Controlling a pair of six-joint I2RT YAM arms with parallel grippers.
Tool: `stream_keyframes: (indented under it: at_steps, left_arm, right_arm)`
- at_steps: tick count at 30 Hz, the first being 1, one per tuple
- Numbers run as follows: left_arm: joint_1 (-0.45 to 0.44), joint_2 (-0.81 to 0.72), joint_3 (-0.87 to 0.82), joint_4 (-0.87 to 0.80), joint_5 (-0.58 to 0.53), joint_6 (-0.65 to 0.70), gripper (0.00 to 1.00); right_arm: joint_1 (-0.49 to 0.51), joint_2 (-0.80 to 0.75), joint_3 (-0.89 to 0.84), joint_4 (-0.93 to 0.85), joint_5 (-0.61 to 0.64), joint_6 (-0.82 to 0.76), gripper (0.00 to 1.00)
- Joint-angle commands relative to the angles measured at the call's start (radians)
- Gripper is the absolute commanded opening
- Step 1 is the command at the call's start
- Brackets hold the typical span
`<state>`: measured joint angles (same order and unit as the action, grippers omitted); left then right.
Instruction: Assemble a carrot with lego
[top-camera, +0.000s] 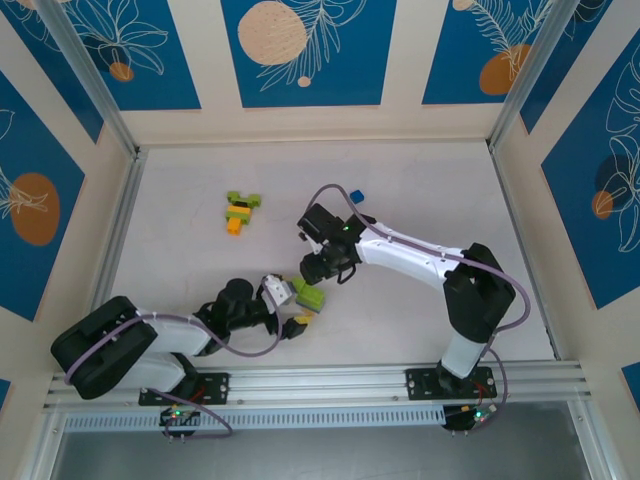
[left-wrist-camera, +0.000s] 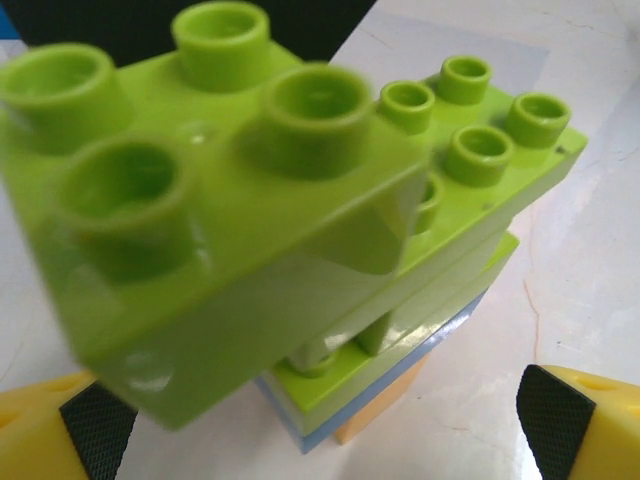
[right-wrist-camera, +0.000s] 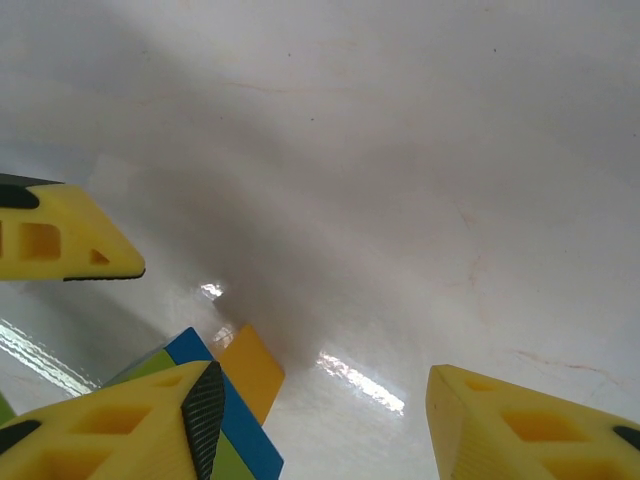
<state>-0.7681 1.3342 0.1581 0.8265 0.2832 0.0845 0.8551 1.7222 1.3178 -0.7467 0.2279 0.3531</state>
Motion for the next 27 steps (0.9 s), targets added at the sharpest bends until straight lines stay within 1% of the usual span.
stream_keyframes:
  at_steps: [1,5,8,10,14,19,21,23,25,27]
  left_arm:
    - [0.023,0.022,0.037,0.029,0.008,-0.004,1.00]
    - [0.037,0.050,0.061,0.026,0.034,0.013,1.00]
    - [0.050,0.072,0.082,0.025,0.078,0.023,1.00]
    - [0.060,0.080,0.094,0.023,0.100,0.027,1.00]
    - [0.075,0.094,0.111,0.017,0.151,0.032,1.00]
    - [0.073,0.116,0.123,0.013,0.187,0.044,1.00]
    - [0.074,0.126,0.134,0.004,0.191,0.053,1.00]
    - [0.075,0.133,0.141,-0.002,0.188,0.059,1.00]
    - [0.076,0.137,0.145,-0.004,0.189,0.060,1.00]
    - [0.078,0.140,0.147,-0.006,0.190,0.060,1.00]
  right_arm:
    - [0.004,0.007,0.037,0.000,0.005,-0.029,0.58]
    - [-0.014,-0.011,0.056,-0.004,0.093,-0.015,0.62]
    - [-0.069,-0.006,0.094,-0.015,0.125,0.005,0.64]
    - [-0.122,0.024,0.146,-0.039,0.142,0.013,0.65]
    - [-0.245,0.124,0.291,-0.067,0.117,-0.023,0.68]
    - [-0.381,0.313,0.540,-0.159,0.081,-0.079,0.69]
    - [-0.422,0.391,0.624,-0.178,0.056,-0.122,0.69]
    - [-0.440,0.448,0.679,-0.177,0.058,-0.192,0.69]
    - [-0.449,0.495,0.710,-0.160,0.079,-0.276,0.69]
    - [-0.461,0.519,0.705,-0.117,0.065,-0.361,0.70]
